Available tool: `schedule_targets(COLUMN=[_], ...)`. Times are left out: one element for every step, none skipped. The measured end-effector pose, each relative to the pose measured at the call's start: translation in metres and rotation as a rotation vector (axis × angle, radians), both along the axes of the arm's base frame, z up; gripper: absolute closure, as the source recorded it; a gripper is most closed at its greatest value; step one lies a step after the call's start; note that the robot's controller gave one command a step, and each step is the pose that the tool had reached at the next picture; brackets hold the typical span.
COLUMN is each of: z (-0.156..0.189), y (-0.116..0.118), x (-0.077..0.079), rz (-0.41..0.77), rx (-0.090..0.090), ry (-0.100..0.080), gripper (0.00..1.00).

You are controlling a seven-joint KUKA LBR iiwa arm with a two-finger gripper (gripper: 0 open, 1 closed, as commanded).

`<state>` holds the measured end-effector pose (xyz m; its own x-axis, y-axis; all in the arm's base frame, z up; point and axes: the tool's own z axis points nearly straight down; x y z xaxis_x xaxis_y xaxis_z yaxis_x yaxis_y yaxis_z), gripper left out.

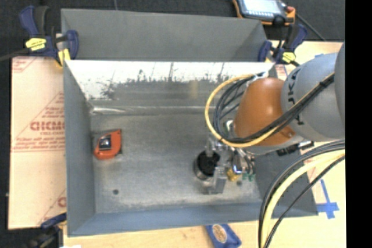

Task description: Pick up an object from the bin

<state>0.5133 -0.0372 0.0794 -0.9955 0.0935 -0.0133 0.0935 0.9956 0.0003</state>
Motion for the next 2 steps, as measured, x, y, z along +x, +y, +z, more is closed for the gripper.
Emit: schedule_targets(z=[-0.0089, -0.0037], y=[-0.0004, -0.0004], x=[0.0061, 0.0064], rz=[-0.001, -0.001], rx=[-0.001, 0.0], ry=[-0.014, -0.009], gripper=[1.0, 1.0])
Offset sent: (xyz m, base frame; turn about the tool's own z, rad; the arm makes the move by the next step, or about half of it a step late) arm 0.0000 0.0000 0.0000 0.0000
